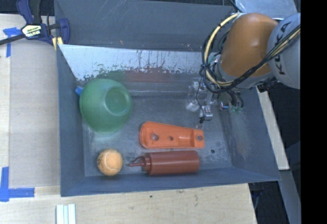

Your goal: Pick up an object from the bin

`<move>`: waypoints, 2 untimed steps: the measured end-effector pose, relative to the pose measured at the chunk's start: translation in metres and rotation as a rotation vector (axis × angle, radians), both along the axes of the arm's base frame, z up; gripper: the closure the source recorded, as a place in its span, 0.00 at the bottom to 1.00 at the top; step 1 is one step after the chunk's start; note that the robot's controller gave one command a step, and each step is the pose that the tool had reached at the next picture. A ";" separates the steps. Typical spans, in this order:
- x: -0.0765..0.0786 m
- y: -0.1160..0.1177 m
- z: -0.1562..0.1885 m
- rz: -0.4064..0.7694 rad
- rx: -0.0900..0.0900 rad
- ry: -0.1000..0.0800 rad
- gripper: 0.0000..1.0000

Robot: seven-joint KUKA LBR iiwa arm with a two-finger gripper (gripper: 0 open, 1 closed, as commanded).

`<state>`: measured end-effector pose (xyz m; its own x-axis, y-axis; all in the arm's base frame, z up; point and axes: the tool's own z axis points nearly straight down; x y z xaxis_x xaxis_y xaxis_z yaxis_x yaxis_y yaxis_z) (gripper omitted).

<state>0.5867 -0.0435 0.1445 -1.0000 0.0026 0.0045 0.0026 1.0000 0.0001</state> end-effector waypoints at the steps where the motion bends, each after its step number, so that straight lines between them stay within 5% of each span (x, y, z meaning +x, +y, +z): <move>1: 0.002 0.000 0.005 0.001 0.000 -0.008 0.00; 2: -0.033 0.055 -0.077 -0.113 0.000 0.003 0.00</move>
Offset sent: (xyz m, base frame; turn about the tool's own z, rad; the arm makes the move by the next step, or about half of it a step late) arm -0.0323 0.0536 -0.0745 0.1161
